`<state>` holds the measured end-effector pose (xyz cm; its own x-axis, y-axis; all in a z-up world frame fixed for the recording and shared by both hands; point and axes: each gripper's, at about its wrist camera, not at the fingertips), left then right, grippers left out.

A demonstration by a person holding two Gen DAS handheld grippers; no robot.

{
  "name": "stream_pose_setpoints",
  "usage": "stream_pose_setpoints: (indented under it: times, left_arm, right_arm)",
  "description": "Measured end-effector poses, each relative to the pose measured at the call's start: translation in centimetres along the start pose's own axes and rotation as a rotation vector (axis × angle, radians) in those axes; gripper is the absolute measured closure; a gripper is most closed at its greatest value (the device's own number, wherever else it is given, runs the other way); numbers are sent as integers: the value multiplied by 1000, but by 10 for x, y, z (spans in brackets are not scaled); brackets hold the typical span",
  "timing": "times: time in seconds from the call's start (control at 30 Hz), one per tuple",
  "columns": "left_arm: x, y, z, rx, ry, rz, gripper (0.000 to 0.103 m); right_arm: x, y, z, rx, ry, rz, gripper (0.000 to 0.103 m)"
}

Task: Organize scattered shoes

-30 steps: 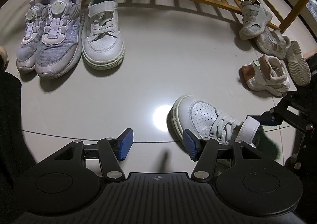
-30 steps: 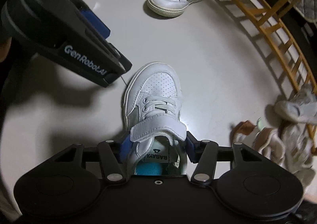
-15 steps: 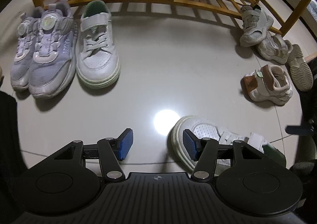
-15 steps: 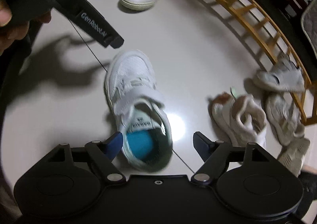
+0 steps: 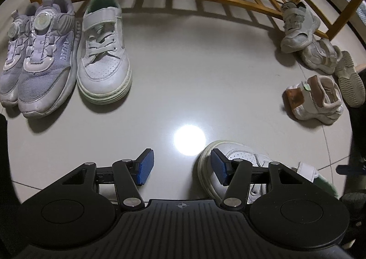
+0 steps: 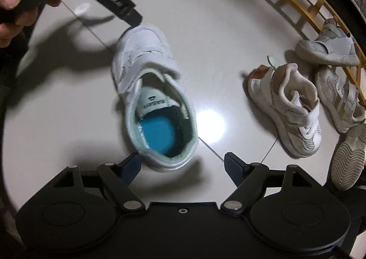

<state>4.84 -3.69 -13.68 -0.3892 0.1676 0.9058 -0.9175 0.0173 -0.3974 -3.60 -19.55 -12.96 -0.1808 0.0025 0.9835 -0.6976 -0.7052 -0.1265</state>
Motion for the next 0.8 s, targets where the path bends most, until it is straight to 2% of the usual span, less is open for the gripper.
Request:
stream_pose_setpoints:
  times: [0.1, 0.33, 0.57, 0.8]
  left_arm:
    - [1, 2, 3, -26, -2, -3, 53]
    - [7, 11, 5, -76, -11, -23, 53]
    - [10, 23, 4, -94, 6, -47, 51]
    - [13, 24, 5, -100, 17, -54, 50]
  right_arm:
    - [0, 0, 1, 10, 11, -5, 21]
    - [0, 0, 9, 18, 81, -7, 21]
    - [-2, -8, 13, 17, 113, 28, 21]
    - [-3, -10, 19, -20, 101, 48, 23]
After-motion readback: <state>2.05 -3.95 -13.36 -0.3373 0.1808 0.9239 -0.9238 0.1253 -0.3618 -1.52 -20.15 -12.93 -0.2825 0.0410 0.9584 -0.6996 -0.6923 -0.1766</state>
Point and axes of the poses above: each gripper's, at about its wrist camera, not at the fingertips, and x roughly against the way its jaws point, z to its right, y to its underside, and after that the axes turned 6 degrees about x, right-handed
